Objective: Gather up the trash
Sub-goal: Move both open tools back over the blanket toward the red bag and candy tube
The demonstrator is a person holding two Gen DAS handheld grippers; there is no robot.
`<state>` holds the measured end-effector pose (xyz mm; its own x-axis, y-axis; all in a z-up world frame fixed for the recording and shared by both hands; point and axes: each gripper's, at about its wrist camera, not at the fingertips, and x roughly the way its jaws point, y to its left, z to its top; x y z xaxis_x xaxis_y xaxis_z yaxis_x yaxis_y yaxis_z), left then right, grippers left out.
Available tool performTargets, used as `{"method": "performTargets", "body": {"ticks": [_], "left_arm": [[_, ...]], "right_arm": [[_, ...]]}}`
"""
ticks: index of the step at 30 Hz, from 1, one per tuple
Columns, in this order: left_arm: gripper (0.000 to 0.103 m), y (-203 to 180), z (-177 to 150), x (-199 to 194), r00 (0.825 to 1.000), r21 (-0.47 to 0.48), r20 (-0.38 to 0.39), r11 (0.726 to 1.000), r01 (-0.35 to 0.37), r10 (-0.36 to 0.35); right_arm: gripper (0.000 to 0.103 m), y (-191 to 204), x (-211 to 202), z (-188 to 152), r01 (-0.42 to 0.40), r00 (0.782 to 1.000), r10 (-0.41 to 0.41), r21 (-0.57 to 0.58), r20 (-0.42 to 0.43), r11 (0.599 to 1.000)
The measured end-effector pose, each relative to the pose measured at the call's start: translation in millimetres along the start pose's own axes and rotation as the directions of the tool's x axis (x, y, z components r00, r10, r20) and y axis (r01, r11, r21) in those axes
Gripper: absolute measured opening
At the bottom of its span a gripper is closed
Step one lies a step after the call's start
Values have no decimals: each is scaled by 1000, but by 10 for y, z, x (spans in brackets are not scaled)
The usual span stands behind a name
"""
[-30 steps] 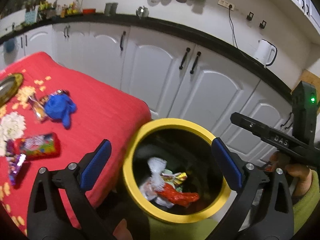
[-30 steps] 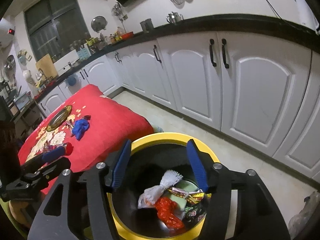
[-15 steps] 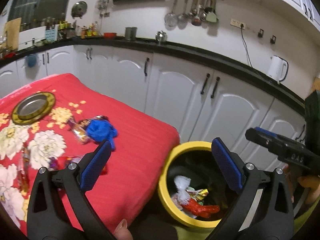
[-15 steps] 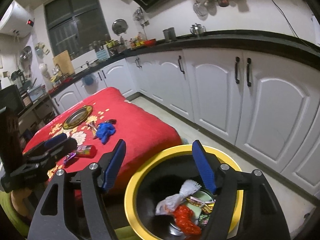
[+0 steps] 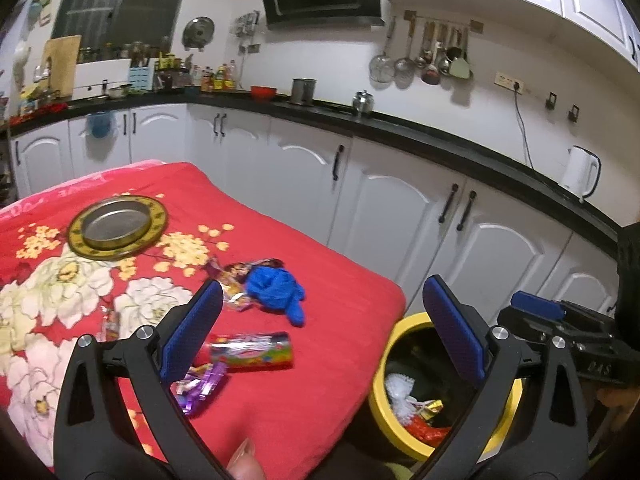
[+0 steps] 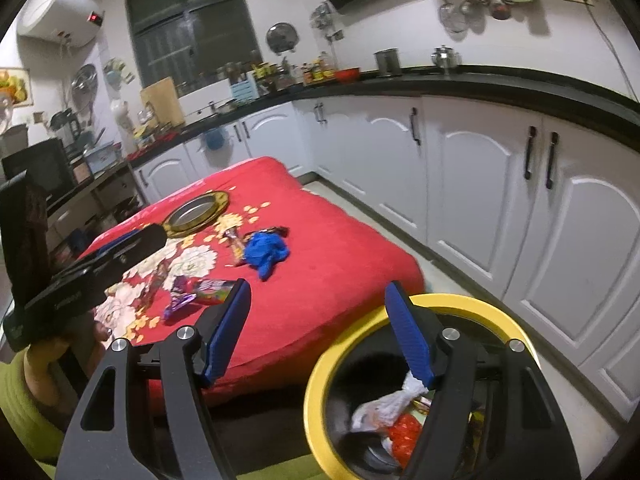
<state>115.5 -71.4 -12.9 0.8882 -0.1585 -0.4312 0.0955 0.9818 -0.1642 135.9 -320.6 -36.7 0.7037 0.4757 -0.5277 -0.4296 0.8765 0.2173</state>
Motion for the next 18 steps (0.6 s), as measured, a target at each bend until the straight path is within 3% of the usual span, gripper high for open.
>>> {"method": "performTargets", "body": {"ticks": [10, 18], "left_arm": [[92, 363, 109, -127, 997, 0, 24, 997, -75, 75], [92, 736, 154, -195, 989, -3, 10, 989, -146, 146]], "right_arm": [[67, 465, 228, 57, -69, 997, 64, -120, -41, 990], [73, 766, 430, 123, -104, 994, 92, -213, -66, 972]]}}
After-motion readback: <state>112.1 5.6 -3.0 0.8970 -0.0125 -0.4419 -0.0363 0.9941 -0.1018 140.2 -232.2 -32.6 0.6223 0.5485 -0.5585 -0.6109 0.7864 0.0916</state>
